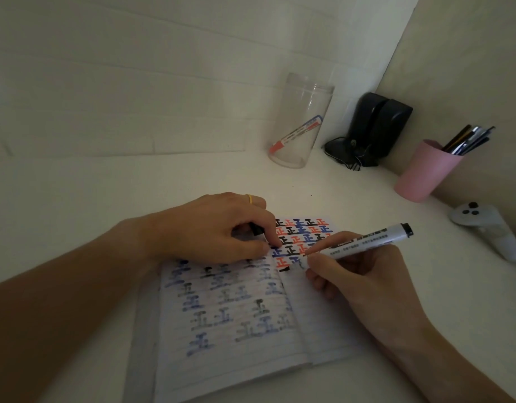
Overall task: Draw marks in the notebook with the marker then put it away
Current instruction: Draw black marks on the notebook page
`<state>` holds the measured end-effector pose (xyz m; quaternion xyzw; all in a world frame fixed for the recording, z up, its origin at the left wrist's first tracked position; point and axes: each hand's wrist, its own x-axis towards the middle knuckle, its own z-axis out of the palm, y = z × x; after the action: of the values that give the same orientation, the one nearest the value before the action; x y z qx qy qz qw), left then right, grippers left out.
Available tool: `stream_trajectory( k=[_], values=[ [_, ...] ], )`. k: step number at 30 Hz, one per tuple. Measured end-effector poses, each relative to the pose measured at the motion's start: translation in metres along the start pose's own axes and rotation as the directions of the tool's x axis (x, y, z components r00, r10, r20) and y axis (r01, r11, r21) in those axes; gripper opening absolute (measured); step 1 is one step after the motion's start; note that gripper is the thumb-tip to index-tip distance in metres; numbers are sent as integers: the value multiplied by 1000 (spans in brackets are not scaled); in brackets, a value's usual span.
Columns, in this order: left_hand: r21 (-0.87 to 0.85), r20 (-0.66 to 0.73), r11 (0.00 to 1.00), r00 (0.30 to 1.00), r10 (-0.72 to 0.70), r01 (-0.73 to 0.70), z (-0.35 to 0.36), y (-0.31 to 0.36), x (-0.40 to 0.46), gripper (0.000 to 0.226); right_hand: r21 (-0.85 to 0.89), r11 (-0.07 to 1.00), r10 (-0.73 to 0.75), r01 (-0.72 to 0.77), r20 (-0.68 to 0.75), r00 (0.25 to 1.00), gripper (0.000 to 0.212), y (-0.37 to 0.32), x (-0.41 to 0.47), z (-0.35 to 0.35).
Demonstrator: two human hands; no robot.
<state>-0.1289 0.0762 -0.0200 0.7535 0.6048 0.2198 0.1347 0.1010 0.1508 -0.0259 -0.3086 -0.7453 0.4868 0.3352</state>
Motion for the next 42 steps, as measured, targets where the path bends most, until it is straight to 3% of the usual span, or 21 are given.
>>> stream_trajectory(
  k=[34,42],
  values=[
    [2,-18,1000,1000,-1,1,1,-1,0,14,55,997,-49,45,62,997,12,-1,-2,-1],
    [-2,-20,1000,1000,7,-7,2,-3,1,14,-21,998,-66,67,43,997,13,0,-1,0]
  ],
)
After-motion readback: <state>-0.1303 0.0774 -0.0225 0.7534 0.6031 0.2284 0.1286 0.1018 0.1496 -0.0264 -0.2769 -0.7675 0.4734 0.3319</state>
